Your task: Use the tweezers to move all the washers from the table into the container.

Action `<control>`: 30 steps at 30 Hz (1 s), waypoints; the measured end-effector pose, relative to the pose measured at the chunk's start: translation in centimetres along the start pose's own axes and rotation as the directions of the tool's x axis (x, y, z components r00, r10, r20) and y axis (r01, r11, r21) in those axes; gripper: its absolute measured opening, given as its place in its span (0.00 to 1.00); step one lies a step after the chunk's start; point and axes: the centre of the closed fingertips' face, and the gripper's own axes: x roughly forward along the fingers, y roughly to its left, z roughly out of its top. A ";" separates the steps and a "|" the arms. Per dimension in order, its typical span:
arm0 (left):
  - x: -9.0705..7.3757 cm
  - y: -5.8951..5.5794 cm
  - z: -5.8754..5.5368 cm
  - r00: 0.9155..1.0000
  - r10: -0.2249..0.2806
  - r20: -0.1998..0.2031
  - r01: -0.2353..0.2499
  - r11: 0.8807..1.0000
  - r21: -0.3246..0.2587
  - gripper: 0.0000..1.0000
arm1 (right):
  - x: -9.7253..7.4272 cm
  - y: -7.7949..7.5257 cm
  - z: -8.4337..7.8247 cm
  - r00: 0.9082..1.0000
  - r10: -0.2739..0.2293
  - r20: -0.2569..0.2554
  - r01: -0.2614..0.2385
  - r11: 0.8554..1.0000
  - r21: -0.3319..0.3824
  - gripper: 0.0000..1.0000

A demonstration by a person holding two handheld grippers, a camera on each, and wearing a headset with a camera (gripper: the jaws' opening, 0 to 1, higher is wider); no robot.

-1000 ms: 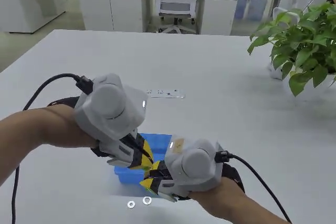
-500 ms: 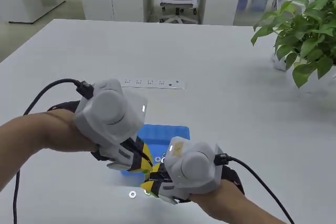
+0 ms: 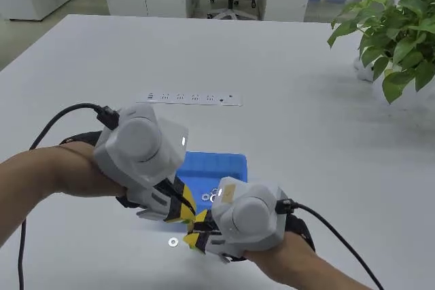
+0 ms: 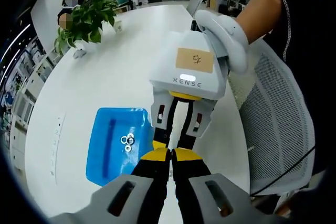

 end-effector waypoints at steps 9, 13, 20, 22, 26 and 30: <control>0.0 0.2 -0.2 1.000 0.001 0.001 -0.001 1.000 -0.004 0.05 | 0.2 -0.1 -0.1 1.000 -0.002 0.000 0.002 1.000 -0.003 0.12; -0.1 0.3 -0.2 1.000 0.003 0.006 -0.003 1.000 -0.005 0.06 | 0.2 -0.2 0.1 1.000 -0.006 0.004 0.006 1.000 -0.007 0.12; 0.0 0.3 -0.4 1.000 -0.002 0.007 0.002 1.000 -0.018 0.06 | 0.3 -0.2 -0.2 1.000 -0.003 -0.004 0.003 1.000 0.002 0.12; 0.1 0.4 -0.4 1.000 -0.003 0.009 0.003 1.000 -0.019 0.06 | 0.3 -0.2 -0.2 1.000 -0.004 -0.005 0.004 1.000 -0.001 0.12; 0.1 0.5 -0.3 1.000 -0.004 0.010 0.004 1.000 -0.022 0.05 | 0.3 -0.2 -0.2 1.000 -0.003 -0.005 0.003 1.000 0.005 0.11; 0.1 0.5 -0.3 1.000 -0.004 0.012 0.004 1.000 -0.024 0.05 | 0.3 -0.3 -0.3 1.000 -0.002 -0.006 0.002 1.000 0.018 0.11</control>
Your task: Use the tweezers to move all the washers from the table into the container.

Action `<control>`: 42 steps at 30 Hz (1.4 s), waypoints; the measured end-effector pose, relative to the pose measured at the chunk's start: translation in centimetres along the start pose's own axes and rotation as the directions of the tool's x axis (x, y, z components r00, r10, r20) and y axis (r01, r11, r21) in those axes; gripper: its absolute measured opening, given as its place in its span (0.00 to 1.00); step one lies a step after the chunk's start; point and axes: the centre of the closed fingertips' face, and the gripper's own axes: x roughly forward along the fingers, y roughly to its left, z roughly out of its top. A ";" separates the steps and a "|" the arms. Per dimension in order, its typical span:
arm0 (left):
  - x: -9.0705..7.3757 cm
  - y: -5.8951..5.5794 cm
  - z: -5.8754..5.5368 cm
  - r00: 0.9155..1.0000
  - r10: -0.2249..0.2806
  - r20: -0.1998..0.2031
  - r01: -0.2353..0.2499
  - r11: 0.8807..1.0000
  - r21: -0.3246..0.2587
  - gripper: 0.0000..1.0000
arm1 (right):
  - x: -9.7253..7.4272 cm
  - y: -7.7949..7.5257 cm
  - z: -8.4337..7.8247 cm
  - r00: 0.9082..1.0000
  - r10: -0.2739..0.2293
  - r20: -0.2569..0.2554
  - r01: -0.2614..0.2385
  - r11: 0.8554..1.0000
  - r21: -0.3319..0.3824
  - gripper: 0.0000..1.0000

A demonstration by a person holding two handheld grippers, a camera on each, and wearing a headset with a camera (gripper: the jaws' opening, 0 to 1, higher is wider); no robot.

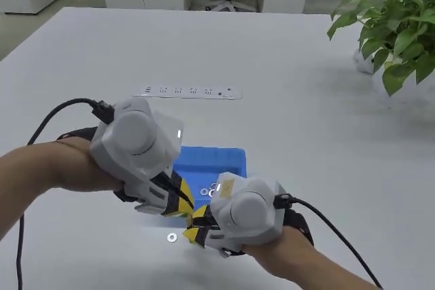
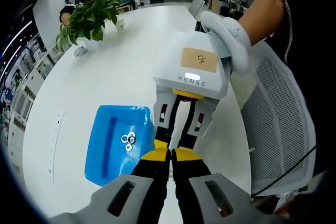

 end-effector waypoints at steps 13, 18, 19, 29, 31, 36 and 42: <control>-0.5 0.0 0.6 1.000 0.002 -0.003 -0.002 1.000 0.014 0.05 | -0.5 -0.1 0.4 1.000 -0.006 0.001 0.006 1.000 0.006 0.10; -1.3 0.3 1.1 1.000 0.005 0.002 -0.005 1.000 0.021 0.05 | -1.1 -0.4 1.2 1.000 -0.019 0.018 0.019 1.000 0.006 0.10; -1.4 0.3 1.2 1.000 0.005 0.002 -0.005 1.000 0.022 0.05 | -1.1 -0.5 1.3 1.000 -0.022 0.021 0.021 1.000 0.006 0.10; -2.6 0.7 2.3 1.000 0.016 0.008 -0.016 0.999 0.039 0.05 | -2.1 -1.3 2.8 0.999 -0.042 0.035 0.043 0.999 -0.019 0.10; -2.8 0.9 2.5 1.000 0.020 0.005 -0.020 0.999 0.045 0.05 | -2.3 -1.5 3.0 0.998 -0.045 0.036 0.046 0.999 -0.025 0.10; -3.5 1.5 3.1 0.999 0.032 0.007 -0.033 0.998 0.059 0.05 | -2.7 -2.3 3.8 0.998 -0.055 0.042 0.056 0.998 -0.040 0.10; -4.0 2.1 3.5 0.999 0.041 0.003 -0.041 0.997 0.069 0.05 | -2.8 -2.9 4.5 0.997 -0.056 0.051 0.058 0.997 -0.042 0.10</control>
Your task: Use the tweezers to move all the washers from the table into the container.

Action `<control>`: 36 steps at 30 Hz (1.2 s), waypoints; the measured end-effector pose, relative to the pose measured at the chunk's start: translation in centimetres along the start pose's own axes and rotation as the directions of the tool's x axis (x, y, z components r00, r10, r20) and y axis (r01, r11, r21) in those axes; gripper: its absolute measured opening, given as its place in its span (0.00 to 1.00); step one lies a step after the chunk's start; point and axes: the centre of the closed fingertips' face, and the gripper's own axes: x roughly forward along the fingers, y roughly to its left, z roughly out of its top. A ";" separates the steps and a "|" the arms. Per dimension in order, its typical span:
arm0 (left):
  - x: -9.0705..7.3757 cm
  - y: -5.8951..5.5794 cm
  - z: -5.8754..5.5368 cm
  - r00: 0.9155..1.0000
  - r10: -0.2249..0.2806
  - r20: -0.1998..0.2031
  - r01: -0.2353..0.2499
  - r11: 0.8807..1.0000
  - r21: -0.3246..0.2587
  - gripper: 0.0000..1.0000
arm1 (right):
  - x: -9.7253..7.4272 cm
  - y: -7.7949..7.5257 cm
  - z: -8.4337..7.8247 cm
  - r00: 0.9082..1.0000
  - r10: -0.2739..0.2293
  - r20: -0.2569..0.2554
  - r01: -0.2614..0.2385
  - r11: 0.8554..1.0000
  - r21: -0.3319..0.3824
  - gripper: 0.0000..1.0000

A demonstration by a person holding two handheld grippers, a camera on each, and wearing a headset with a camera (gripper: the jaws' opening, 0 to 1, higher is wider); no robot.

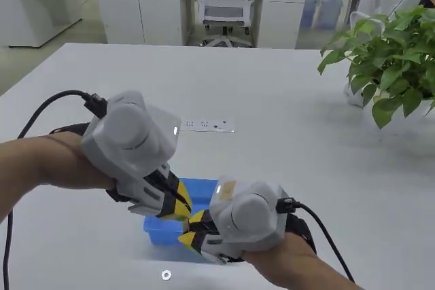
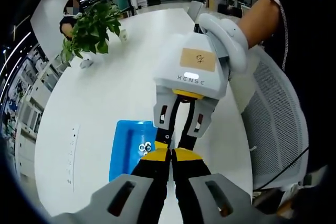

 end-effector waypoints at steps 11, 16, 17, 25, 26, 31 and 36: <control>-0.6 0.5 1.1 1.000 0.006 0.014 -0.006 1.000 0.020 0.06 | -0.7 -0.9 1.0 1.000 -0.020 0.019 0.021 1.000 -0.011 0.10; -0.8 1.2 1.5 1.000 0.015 0.017 -0.015 0.999 0.029 0.06 | -0.9 -1.8 1.3 0.999 -0.035 0.027 0.035 0.999 -0.009 0.10; -0.8 1.4 1.6 1.000 0.016 0.017 -0.016 0.999 0.033 0.06 | -0.9 -2.0 1.3 0.999 -0.036 0.028 0.036 0.999 -0.009 0.10; -0.5 3.1 1.6 0.999 0.029 0.020 -0.030 0.999 0.040 0.06 | -0.5 -3.9 1.4 0.998 -0.059 0.028 0.059 0.998 -0.016 0.10; -0.4 3.3 1.5 0.999 0.030 0.019 -0.031 0.999 0.040 0.06 | -0.4 -4.0 1.3 0.998 -0.060 0.026 0.060 0.998 -0.016 0.10; 0.2 4.1 1.0 0.999 0.029 0.015 -0.029 0.999 0.036 0.06 | 0.3 -4.7 0.8 0.998 -0.054 0.017 0.054 0.998 -0.007 0.10; 0.9 4.7 0.3 1.000 0.028 0.012 -0.028 0.999 0.025 0.06 | 1.1 -5.2 0.1 0.999 -0.046 0.006 0.046 0.999 0.003 0.10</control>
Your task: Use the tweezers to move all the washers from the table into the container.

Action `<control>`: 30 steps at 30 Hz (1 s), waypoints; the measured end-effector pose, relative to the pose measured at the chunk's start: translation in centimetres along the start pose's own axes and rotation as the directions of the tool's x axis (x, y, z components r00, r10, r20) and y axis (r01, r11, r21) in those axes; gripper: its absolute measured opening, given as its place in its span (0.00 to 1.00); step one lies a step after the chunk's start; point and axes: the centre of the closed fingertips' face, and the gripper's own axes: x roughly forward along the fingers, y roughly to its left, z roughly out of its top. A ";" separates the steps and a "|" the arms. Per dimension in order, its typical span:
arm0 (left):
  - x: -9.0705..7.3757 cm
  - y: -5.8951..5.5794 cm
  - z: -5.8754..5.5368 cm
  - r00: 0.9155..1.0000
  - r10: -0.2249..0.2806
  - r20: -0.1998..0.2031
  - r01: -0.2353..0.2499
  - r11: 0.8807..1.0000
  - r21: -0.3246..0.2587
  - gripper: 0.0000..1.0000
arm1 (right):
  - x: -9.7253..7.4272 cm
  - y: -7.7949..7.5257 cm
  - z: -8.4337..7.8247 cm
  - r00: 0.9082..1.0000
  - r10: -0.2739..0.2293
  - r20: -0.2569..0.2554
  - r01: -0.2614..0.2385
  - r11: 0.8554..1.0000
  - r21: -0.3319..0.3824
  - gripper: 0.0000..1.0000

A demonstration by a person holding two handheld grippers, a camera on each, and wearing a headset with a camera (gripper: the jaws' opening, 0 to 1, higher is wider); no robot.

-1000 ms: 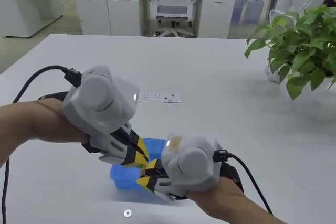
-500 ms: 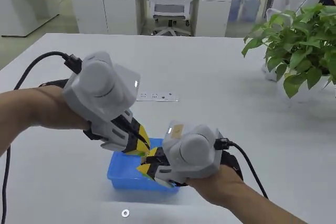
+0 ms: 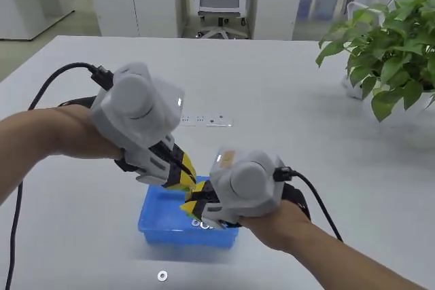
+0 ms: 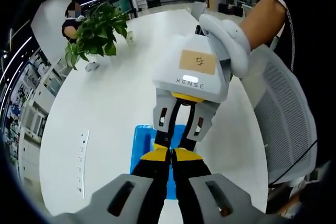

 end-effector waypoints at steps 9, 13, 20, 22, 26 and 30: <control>1.0 0.8 -1.2 1.000 -0.004 -0.012 0.004 1.000 -0.019 0.06 | 1.3 -0.4 -1.0 1.000 0.013 -0.013 -0.013 1.000 0.019 0.11; 1.5 0.9 -1.7 1.000 -0.009 -0.015 0.009 1.000 -0.027 0.06 | 1.7 -0.4 -1.5 0.999 0.022 -0.026 -0.022 1.000 0.023 0.11; 1.7 0.7 -1.9 1.000 -0.016 -0.015 0.016 0.999 -0.030 0.06 | 1.7 -0.3 -1.9 0.999 0.031 -0.041 -0.030 0.999 0.023 0.11; 1.7 0.7 -1.9 1.000 -0.016 -0.016 0.016 0.999 -0.028 0.06 | 1.7 -0.3 -2.0 0.999 0.032 -0.043 -0.030 0.999 0.026 0.12; 1.5 0.6 -1.6 1.000 -0.015 -0.015 0.015 1.000 -0.023 0.06 | 1.4 -0.3 -1.9 0.999 0.029 -0.043 -0.028 0.999 0.024 0.12; 1.1 0.4 -1.4 1.000 -0.013 -0.010 0.013 1.000 -0.020 0.06 | 1.1 -0.2 -1.6 0.999 0.025 -0.038 -0.025 1.000 0.015 0.11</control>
